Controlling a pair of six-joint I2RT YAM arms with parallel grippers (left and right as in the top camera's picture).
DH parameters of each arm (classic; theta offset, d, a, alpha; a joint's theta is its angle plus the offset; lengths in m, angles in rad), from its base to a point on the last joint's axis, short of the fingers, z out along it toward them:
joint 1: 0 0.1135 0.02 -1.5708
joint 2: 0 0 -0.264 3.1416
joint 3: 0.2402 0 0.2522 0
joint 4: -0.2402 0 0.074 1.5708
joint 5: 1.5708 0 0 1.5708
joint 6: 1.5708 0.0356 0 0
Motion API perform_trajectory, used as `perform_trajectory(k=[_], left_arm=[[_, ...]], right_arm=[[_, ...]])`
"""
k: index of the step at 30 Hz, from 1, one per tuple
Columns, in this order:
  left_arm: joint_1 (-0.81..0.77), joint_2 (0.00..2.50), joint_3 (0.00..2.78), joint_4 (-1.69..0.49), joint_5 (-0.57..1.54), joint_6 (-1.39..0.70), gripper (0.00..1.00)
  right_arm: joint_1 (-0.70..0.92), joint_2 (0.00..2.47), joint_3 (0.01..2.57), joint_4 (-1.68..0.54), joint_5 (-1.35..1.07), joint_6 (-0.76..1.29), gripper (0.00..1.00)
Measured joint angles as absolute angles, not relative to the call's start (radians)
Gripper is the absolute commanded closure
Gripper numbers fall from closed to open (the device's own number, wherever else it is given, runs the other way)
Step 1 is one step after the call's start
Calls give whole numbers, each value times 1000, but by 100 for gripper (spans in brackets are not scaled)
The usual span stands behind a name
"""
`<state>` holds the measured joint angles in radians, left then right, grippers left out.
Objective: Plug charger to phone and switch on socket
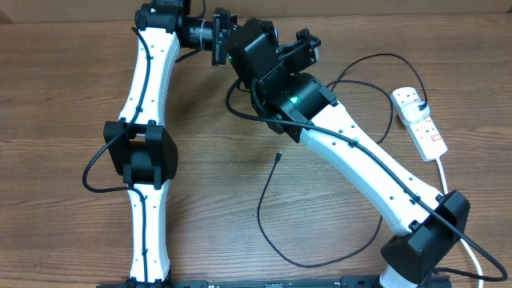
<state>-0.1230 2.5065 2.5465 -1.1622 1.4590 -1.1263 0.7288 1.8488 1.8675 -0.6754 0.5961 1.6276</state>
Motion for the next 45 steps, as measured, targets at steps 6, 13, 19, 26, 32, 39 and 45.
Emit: perform_trajectory(k=[6, 13, 19, 26, 32, 39, 45], left_arm=[[-123, 2506, 2547, -1135, 1272, -1056, 96], [-123, 2506, 2550, -1129, 1137, -905, 96], [-123, 2506, 2620, -1230, 1010, -737, 96], [-131, 2466, 2734, -1465, 526, -616, 96], [-136, 2417, 2770, -1562, 171, -590, 96], [-136, 2413, 2771, -1575, 55, -572, 96], [-136, 2413, 2771, -1575, 34, -557, 96]], right_arm=[[712, 1840, 1868, -714, 599, 1388, 0], [533, 1763, 1868, -898, 510, 1245, 0], [271, 1741, 1872, -1092, 280, 1108, 0], [164, 1740, 1855, -1235, 135, 944, 0], [215, 1739, 1722, -1225, 92, 841, 0], [345, 1740, 1525, -1114, 59, 804, 3], [474, 1750, 1422, -1089, 45, 781, 21]])
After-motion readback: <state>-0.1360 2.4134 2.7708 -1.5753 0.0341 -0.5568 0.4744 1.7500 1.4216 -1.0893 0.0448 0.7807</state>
